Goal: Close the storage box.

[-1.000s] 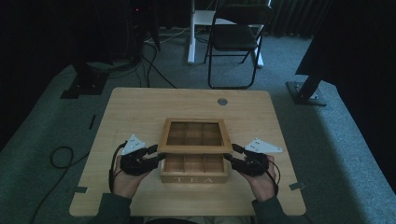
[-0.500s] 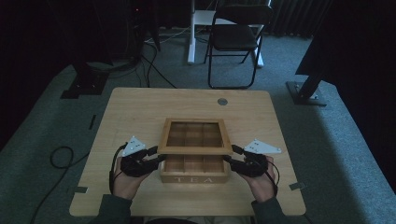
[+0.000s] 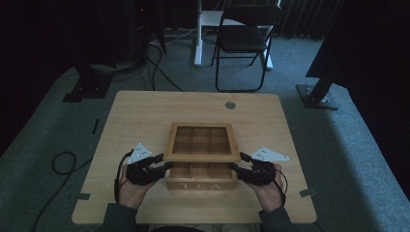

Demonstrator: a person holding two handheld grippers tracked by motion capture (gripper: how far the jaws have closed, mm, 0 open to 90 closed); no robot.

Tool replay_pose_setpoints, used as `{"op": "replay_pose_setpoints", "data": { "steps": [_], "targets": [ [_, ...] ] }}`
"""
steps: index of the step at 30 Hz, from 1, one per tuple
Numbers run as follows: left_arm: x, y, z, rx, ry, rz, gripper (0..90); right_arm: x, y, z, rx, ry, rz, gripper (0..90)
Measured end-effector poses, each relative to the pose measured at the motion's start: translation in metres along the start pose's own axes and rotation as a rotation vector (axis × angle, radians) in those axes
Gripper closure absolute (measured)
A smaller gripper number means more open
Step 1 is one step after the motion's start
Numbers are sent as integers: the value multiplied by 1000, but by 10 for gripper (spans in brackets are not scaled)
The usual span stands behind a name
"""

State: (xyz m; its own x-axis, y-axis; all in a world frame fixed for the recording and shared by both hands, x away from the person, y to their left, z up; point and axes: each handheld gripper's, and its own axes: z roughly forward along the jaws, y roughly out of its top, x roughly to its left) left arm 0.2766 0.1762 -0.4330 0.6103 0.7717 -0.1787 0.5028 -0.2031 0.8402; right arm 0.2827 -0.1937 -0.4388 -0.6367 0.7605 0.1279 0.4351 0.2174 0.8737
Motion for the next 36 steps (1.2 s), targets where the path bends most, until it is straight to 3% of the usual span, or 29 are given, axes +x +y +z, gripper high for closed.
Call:
{"op": "replay_pose_setpoints", "data": {
  "steps": [36],
  "targets": [
    [-2, -23, 5, 27, 6, -29, 535, 3, -18, 4, 53, 25, 14, 451]
  ]
}}
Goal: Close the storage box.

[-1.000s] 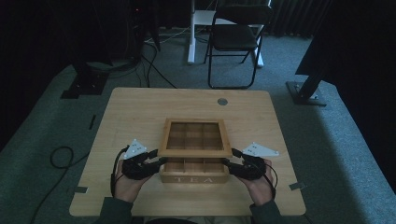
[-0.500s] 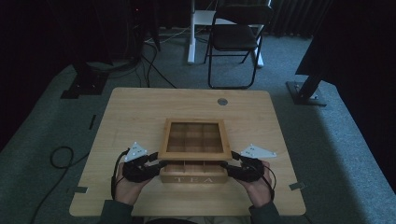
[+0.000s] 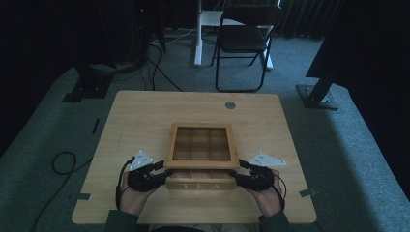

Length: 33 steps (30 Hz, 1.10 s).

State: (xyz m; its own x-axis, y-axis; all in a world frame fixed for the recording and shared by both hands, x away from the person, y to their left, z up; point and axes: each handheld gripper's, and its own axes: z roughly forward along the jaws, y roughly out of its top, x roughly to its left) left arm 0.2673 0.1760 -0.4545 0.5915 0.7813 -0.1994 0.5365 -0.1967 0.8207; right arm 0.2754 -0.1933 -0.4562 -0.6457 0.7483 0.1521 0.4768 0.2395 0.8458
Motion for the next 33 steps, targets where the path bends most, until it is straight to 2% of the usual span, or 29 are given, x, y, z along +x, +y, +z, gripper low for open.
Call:
{"op": "replay_pose_setpoints", "data": {
  "steps": [5, 13, 19, 22, 23, 24, 30, 33],
  "targets": [
    [-1, -6, 2, 8, 11, 4, 525, 0, -4, 0, 15, -1, -2, 451],
    [0, -18, 2, 24, 5, -19, 507, 3, -12, 0, 54, -8, -20, 451],
    [-1, -29, 6, 60, 5, -3, 500, 6, -21, -1, 97, -10, -34, 451],
    [-2, -34, 9, 112, 7, 20, 476, 5, -26, -3, 105, -1, -23, 446],
    [-2, -36, 9, 106, -5, 16, 469, 4, -27, -3, 104, 3, -24, 444],
    [0, -35, 6, 81, -26, -13, 468, 4, -28, -4, 104, 2, -25, 444],
    [9, -24, -9, 0, -4, -37, 461, -1, -25, -6, 85, -22, -20, 430],
    [14, -22, -12, -18, 8, -54, 461, -9, -24, -5, 67, -52, 5, 419]
  ]
}}
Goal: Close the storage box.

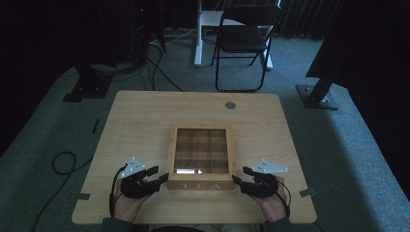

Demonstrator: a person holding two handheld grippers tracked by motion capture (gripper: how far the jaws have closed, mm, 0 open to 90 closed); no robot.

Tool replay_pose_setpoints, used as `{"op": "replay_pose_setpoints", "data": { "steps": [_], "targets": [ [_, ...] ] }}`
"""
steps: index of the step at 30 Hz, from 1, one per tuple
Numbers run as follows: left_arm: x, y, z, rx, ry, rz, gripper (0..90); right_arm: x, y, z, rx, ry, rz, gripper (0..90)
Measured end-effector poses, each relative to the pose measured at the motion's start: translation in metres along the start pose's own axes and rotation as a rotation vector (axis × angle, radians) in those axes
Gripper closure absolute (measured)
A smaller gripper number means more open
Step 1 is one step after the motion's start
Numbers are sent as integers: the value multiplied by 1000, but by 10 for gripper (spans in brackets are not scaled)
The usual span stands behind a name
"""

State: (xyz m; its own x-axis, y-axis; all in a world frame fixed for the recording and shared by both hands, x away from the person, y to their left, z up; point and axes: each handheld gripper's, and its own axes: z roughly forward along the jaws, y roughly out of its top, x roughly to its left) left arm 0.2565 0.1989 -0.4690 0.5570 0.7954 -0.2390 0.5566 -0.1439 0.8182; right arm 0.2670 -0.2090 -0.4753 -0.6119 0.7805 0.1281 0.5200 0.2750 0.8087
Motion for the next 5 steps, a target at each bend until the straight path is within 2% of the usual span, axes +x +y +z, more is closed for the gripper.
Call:
{"op": "replay_pose_setpoints", "data": {
  "steps": [3, 5],
  "targets": [
    [5, 0, -1, -12, 13, -18, 455, -14, 2, 1, -24, -46, 45, 420],
    [8, -1, -2, -13, 21, -31, 455, -22, 3, 4, -35, -74, 48, 409]
  ]
}}
